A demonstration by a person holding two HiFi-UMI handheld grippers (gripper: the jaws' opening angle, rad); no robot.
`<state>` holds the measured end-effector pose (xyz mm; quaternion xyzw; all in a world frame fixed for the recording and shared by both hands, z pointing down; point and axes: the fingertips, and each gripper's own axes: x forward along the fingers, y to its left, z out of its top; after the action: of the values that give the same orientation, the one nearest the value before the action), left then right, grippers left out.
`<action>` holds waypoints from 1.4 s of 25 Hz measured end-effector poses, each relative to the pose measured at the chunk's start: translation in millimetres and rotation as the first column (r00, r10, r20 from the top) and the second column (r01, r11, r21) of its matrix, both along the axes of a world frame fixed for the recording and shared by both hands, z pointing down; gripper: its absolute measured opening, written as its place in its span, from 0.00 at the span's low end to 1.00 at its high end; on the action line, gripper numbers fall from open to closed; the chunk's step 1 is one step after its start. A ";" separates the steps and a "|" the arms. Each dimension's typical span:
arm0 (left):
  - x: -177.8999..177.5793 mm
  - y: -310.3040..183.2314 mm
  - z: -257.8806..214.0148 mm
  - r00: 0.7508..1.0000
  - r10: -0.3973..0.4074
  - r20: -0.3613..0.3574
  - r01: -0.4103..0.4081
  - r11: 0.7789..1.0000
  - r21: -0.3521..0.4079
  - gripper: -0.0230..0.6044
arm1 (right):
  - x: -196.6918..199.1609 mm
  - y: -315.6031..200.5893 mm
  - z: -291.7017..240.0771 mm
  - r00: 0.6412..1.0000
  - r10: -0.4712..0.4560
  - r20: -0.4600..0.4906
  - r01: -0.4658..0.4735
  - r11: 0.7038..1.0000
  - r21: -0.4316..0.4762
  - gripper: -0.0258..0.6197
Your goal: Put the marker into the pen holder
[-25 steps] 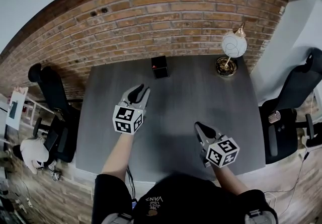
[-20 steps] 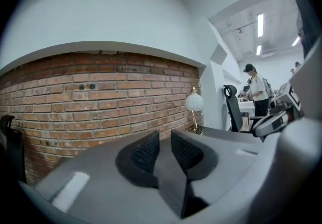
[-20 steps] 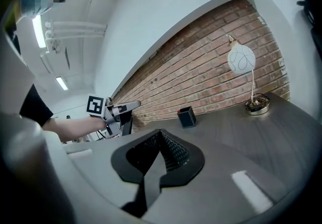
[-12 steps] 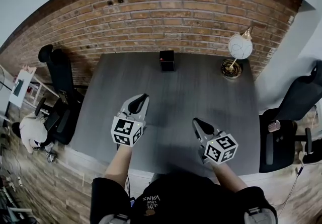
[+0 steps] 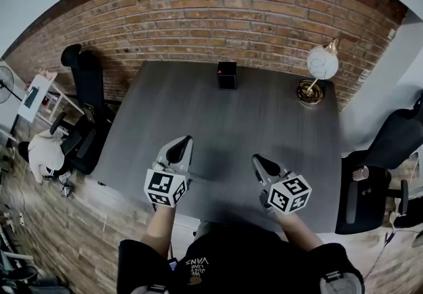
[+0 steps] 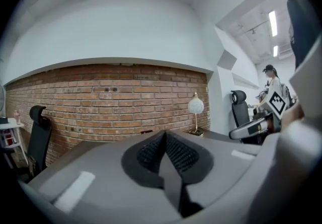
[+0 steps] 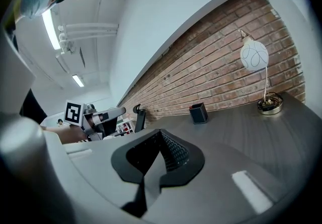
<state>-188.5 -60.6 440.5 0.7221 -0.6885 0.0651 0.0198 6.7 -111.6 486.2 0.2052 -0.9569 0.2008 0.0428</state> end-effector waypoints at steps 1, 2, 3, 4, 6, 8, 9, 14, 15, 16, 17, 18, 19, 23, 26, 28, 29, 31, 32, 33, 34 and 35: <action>1.8 4.6 1.9 1.000 -0.010 -0.006 0.010 1.000 0.001 0.12 | 0.1 1.7 0.7 1.000 -0.007 0.000 0.007 1.000 0.000 0.04; 4.1 9.4 4.2 1.000 -0.020 -0.011 0.020 1.000 0.002 0.12 | 0.3 3.7 1.6 1.000 -0.015 0.000 0.015 1.000 -0.001 0.04; 6.4 14.2 6.8 1.000 -0.028 -0.015 0.028 1.000 0.002 0.12 | 0.8 5.6 2.7 1.000 -0.022 -0.001 0.022 1.000 -0.003 0.04; 8.5 18.8 9.8 0.999 -0.036 -0.021 0.036 0.999 0.000 0.12 | 1.4 7.3 3.7 1.000 -0.028 -0.002 0.028 1.000 -0.005 0.04; 11.3 27.5 16.9 0.998 -0.057 -0.041 0.056 0.998 -0.008 0.12 | 3.1 9.4 5.5 0.999 -0.039 -0.006 0.039 0.999 -0.007 0.04; 13.8 35.7 23.9 0.995 -0.080 -0.063 0.079 0.997 -0.017 0.12 | 4.8 10.7 7.6 0.999 -0.047 -0.010 0.047 0.999 -0.011 0.04; 15.3 39.3 27.0 0.993 -0.090 -0.071 0.089 0.996 -0.022 0.12 | 5.3 11.4 8.9 0.999 -0.052 -0.012 0.052 0.999 -0.013 0.04; 25.2 52.0 39.8 0.989 -0.120 -0.091 0.116 0.992 -0.040 0.12 | 4.0 17.5 17.2 0.997 -0.079 -0.023 0.078 0.997 -0.025 0.04; 27.0 54.3 41.9 0.988 -0.125 -0.095 0.121 0.992 -0.043 0.12 | 3.6 18.9 19.0 0.996 -0.085 -0.024 0.084 0.996 -0.027 0.04; 28.5 56.4 43.8 0.987 -0.130 -0.098 0.126 0.991 -0.045 0.12 | 3.3 20.1 20.7 0.996 -0.090 -0.026 0.090 0.996 -0.030 0.04; 29.9 58.1 45.5 0.985 -0.136 -0.103 0.132 0.990 -0.046 0.12 | 3.1 21.1 22.4 0.995 -0.095 -0.028 0.094 0.995 -0.032 0.04; 31.1 59.5 47.0 0.984 -0.141 -0.107 0.137 0.989 -0.047 0.12 | 2.9 21.9 24.1 0.995 -0.099 -0.030 0.098 0.995 -0.035 0.04; 32.2 60.8 48.5 0.983 -0.146 -0.112 0.141 0.989 -0.049 0.12 | 2.5 22.7 25.6 0.994 -0.103 -0.033 0.102 0.994 -0.038 0.04; 36.9 66.2 55.5 0.978 -0.161 -0.133 0.154 0.986 -0.057 0.12 | -0.2 26.4 31.2 0.992 -0.117 -0.047 0.115 0.992 -0.046 0.04; 41.4 71.9 62.6 0.974 -0.169 -0.149 0.159 0.985 -0.073 0.12 | 0.7 27.9 37.1 0.990 -0.120 -0.068 0.116 0.992 -0.054 0.04; 42.6 75.6 66.9 0.972 -0.175 -0.156 0.163 0.983 -0.085 0.12 | 2.1 27.4 40.7 0.989 -0.118 -0.085 0.113 0.992 -0.057 0.04; 42.7 77.3 68.7 0.971 -0.178 -0.157 0.165 0.982 -0.090 0.12 | 2.4 27.3 42.4 0.989 -0.117 -0.093 0.112 0.992 -0.059 0.04; 42.6 80.5 71.5 0.970 -0.183 -0.160 0.169 0.981 -0.098 0.12 | 2.4 28.1 45.8 0.987 -0.120 -0.104 0.114 0.992 -0.061 0.04; 42.8 81.9 72.7 0.969 -0.185 -0.163 0.170 0.980 -0.100 0.12 | 2.3 29.0 47.6 0.987 -0.122 -0.110 0.115 0.991 -0.061 0.04; 43.1 83.1 74.0 0.968 -0.187 -0.167 0.171 0.980 -0.101 0.12 | 2.3 30.0 49.4 0.986 -0.123 -0.116 0.117 0.991 -0.060 0.04; 43.6 84.2 75.5 0.967 -0.188 -0.172 0.172 0.980 -0.103 0.12 | 2.3 31.2 51.3 0.985 -0.124 -0.123 0.118 0.991 -0.059 0.04; 44.1 85.1 76.9 0.966 -0.189 -0.178 0.173 0.979 -0.105 0.12 | 2.4 32.3 52.9 0.984 -0.125 -0.128 0.119 0.991 -0.057 0.04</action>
<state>-144.4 24.5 517.4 0.6574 -0.7431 0.0255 0.1223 9.1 -79.4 539.1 0.1580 -0.9576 0.2074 0.1229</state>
